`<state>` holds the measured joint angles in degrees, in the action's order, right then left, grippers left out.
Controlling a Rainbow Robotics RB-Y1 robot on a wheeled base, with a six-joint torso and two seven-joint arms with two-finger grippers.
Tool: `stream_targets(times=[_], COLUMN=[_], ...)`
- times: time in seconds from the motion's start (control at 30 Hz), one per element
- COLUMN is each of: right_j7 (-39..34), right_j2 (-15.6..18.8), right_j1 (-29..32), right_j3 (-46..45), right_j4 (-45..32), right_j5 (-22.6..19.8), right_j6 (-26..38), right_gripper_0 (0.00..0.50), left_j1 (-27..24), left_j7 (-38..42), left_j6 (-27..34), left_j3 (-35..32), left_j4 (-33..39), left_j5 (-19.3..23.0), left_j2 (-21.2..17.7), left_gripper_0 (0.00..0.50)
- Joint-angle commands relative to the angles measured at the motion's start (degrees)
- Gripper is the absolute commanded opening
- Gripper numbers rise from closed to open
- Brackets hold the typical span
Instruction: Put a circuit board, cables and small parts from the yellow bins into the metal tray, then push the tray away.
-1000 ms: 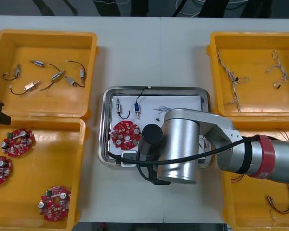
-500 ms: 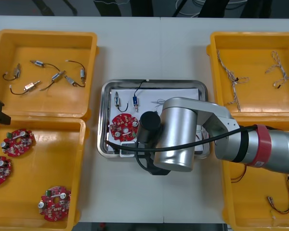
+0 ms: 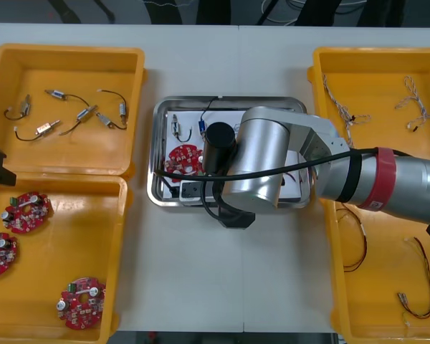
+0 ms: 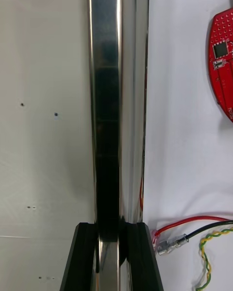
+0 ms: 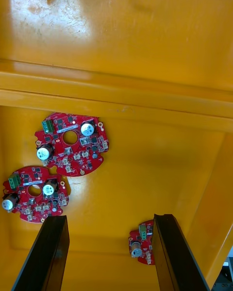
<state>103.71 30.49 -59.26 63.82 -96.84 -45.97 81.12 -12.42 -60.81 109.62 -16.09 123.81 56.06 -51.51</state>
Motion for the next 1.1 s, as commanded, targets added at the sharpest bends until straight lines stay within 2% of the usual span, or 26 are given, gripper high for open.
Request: stream_targets(times=[0.03,0.67,1.1], right_j7=[2.9,8.08,13.36], right_j2=[-0.52,-1.31,-2.98], right_j1=[-3.94,-10.44,-13.87], right_j3=[-1.15,-3.96,-4.05], right_j4=[2.62,15.01,22.31], right_j5=[-1.14,-7.3,-8.26], right_j6=[-1.31,-5.18,-9.05], right_gripper_0=[0.0,0.0,0.0], left_j1=[0.9,0.9,0.9], left_j7=[-0.89,-0.89,-0.89], left_j6=[0.38,0.38,0.38], left_j3=[-1.49,-1.49,-1.49], left_j4=[1.52,1.52,1.52], left_j5=[-0.51,-0.51,-0.51], left_j2=[-2.63,-2.63,-2.63], left_gripper_0=[0.5,0.5,0.5])
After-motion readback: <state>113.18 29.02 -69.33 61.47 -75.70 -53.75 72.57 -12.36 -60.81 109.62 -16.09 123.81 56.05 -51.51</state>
